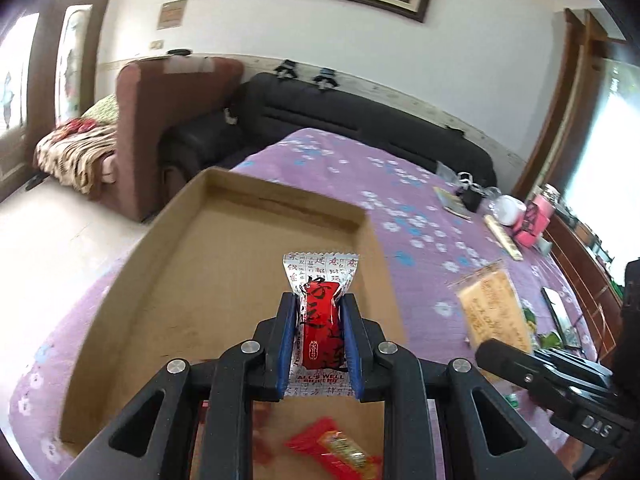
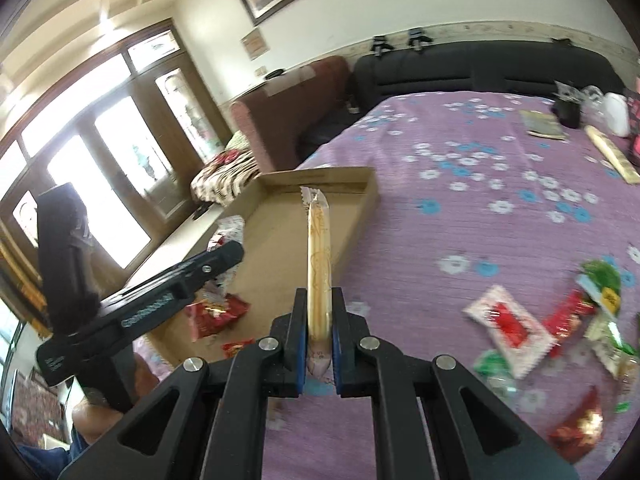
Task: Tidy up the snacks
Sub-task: 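Carry the candy and wafer bar over the box and open both tools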
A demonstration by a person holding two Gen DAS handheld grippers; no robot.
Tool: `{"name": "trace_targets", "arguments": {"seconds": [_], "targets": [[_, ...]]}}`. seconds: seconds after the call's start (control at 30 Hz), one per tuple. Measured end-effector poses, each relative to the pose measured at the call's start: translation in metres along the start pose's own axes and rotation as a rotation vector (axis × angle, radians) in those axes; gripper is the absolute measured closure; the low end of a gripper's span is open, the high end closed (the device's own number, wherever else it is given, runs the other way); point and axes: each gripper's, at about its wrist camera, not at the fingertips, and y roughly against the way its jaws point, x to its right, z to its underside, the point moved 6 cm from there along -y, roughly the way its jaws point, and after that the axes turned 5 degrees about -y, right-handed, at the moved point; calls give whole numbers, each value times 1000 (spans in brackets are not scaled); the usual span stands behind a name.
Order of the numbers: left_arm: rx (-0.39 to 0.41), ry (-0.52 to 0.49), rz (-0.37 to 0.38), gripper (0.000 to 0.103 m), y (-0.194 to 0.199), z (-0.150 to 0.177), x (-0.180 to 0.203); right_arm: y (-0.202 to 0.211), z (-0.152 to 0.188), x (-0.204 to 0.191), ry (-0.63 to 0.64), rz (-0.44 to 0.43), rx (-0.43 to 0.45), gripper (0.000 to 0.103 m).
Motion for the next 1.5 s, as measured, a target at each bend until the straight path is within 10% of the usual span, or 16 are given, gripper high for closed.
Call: {"name": "trace_targets", "arguments": {"seconds": [0.43,1.5], "targets": [[-32,55,-33,79,-13,8,-30,-52,18,-52,103,-36,-64,94],[-31,8,-53,79,-13,8,-22,-64,36,-35,15,-84,-120,93]]}}
